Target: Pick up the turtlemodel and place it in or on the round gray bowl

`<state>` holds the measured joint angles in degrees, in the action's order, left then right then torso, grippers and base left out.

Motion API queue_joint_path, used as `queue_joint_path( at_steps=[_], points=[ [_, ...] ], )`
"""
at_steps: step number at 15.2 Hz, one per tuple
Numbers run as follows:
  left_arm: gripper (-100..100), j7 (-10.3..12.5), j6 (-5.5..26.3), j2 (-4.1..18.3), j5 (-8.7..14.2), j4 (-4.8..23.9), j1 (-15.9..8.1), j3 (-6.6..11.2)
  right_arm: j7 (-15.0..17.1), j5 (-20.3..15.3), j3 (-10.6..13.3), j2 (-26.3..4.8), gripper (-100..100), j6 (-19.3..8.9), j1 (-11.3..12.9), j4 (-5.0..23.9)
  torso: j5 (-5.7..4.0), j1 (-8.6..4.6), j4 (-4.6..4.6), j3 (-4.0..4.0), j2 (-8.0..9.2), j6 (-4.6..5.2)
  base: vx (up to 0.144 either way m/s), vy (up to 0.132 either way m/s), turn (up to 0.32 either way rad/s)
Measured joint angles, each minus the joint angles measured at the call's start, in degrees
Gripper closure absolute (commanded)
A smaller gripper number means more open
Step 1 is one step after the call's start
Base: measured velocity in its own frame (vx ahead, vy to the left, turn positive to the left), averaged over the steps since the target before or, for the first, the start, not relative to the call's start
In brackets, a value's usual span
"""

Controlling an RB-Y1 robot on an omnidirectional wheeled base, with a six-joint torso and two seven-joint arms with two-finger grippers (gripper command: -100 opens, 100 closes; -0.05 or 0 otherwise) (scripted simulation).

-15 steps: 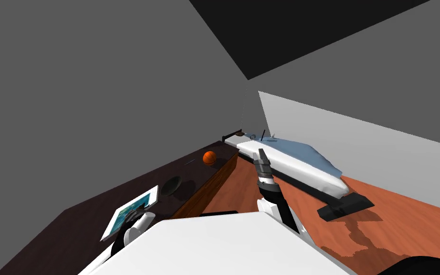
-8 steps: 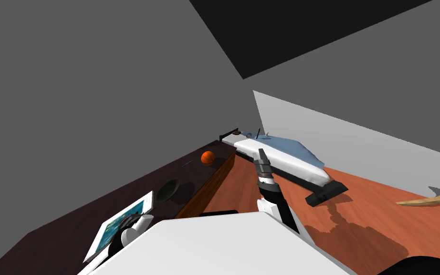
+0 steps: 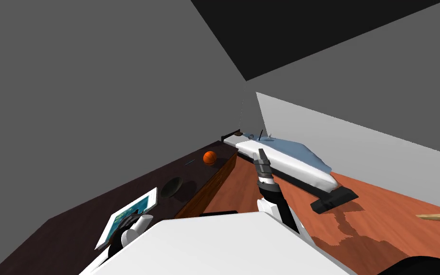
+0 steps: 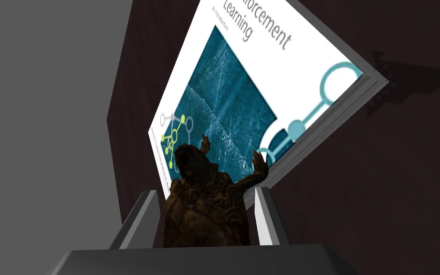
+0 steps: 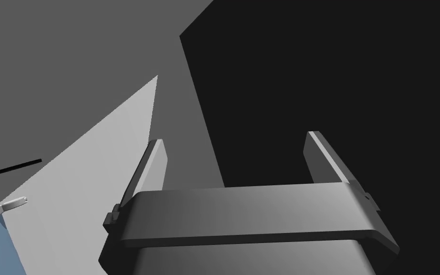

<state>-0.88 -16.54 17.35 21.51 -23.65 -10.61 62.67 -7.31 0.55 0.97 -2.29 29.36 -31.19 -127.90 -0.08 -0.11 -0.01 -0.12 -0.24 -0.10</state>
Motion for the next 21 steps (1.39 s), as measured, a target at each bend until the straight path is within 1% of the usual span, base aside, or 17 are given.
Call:
queue_joint_path(
  at_steps=[1,3,4,5,6,8,9,11,12,13,15,16,17,18,19,20,21],
  points=[
    [100,0.52,0.16,0.26,-0.26,0.33,-0.05,-0.74,0.00,0.00,0.00,0.00,0,0.00,0.00,0.00,0.01,-0.01,0.01,0.00,-0.01,0.06,0.052,-0.098,0.175],
    [100,0.97,1.31,-0.02,-0.60,-0.88,0.13,-1.46,0.00,0.00,0.00,0.00,0,0.00,0.01,0.00,-0.01,0.03,0.01,0.01,0.01,0.06,0.006,-0.098,0.031],
    [100,1.18,1.06,0.90,-0.59,0.42,-0.35,-1.65,0.00,0.00,0.01,0.00,0,0.00,0.02,0.00,0.00,-0.11,0.04,0.07,0.12,0.12,-0.050,-0.215,-0.042],
    [100,0.85,1.48,1.08,-0.50,-0.03,-0.61,-1.22,0.00,0.00,0.02,0.01,0,0.00,0.02,0.00,-0.03,-0.38,0.07,0.14,0.24,0.14,-0.070,-0.229,-0.030],
    [100,-0.19,2.72,0.46,-0.35,-2.01,-0.65,-0.23,0.00,0.00,0.02,0.01,0,0.00,0.02,0.00,-0.07,-0.56,0.09,0.20,0.36,0.13,-0.073,-0.191,-0.006],
    [100,-0.42,2.97,1.58,-0.35,-0.45,-1.39,-0.38,0.00,0.00,0.02,0.01,0,0.00,0.03,0.00,-0.09,-0.48,0.11,0.26,0.44,0.10,-0.053,-0.180,-0.009],
    [100,-1.13,3.62,1.75,-0.29,-0.90,-1.81,0.39,0.00,0.00,0.02,0.01,0,0.00,0.02,0.00,-0.12,-0.52,0.13,0.26,0.42,0.12,-0.037,-0.179,-0.011],
    [100,-2.13,4.62,2.44,-0.25,-1.01,-2.55,1.20,0.00,0.00,0.02,0.01,0,0.00,0.02,0.00,-0.13,-0.54,0.13,0.23,0.36,0.13,-0.027,-0.192,-0.011],
    [100,-2.45,4.89,3.14,-0.25,-0.37,-2.99,1.24,0.00,0.00,0.02,0.01,0,0.00,0.02,0.00,-0.13,-0.56,0.12,0.22,0.34,0.13,-0.024,-0.147,-0.001],
    [100,-2.13,4.58,3.94,-0.27,0.94,-3.33,0.80,0.00,0.00,0.02,0.01,0,0.00,0.02,0.00,-0.13,-0.45,0.11,0.21,0.33,0.11,-0.006,-0.208,-0.010],
    [100,-3.43,5.82,4.78,-0.26,0.61,-4.18,2.06,0.00,0.00,0.02,0.02,0,0.00,0.02,0.00,-0.17,-0.71,0.12,0.16,0.22,0.15,0.019,-0.241,0.003],
    [100,-4.32,6.77,4.84,-0.27,-0.20,-4.48,2.94,0.00,0.00,0.02,0.02,0,0.00,0.01,0.00,-0.19,-0.75,0.12,0.14,0.17,0.15,0.007,-0.177,0.002],
    [100,-4.71,7.45,5.23,-0.27,-0.24,-4.67,3.11,0.00,0.00,0.02,0.01,0,0.00,0.02,0.00,-0.20,-0.63,0.11,0.14,0.19,0.13,-0.007,-0.100,0.001],
    [100,-4.45,7.42,5.84,-0.27,0.65,-4.86,2.72,0.00,0.00,0.01,0.01,0,0.00,0.02,0.00,-0.17,-0.39,0.10,0.16,0.22,0.11,0.013,-0.113,-0.004],
    [100,-3.88,7.19,7.18,-0.24,2.32,-5.22,2.05,0.00,0.00,0.01,0.01,0,0.00,0.01,0.00,-0.18,-0.30,0.11,0.15,0.19,0.10,0.070,-0.195,0.014],
    [100,-4.28,7.95,8.06,-0.28,2.19,-5.60,2.71,0.00,0.00,0.01,0.01,0,0.00,0.01,0.00,-0.22,-0.47,0.12,0.09,0.05,0.13,0.106,-0.243,0.028],
    [100,-5.92,9.93,7.90,-0.37,-0.25,-5.73,4.60,0.00,0.00,0.02,0.01,0,0.00,0.00,0.00,-0.26,-0.68,0.10,0.02,-0.08,0.14,0.090,-0.210,0.037]
  ],
)
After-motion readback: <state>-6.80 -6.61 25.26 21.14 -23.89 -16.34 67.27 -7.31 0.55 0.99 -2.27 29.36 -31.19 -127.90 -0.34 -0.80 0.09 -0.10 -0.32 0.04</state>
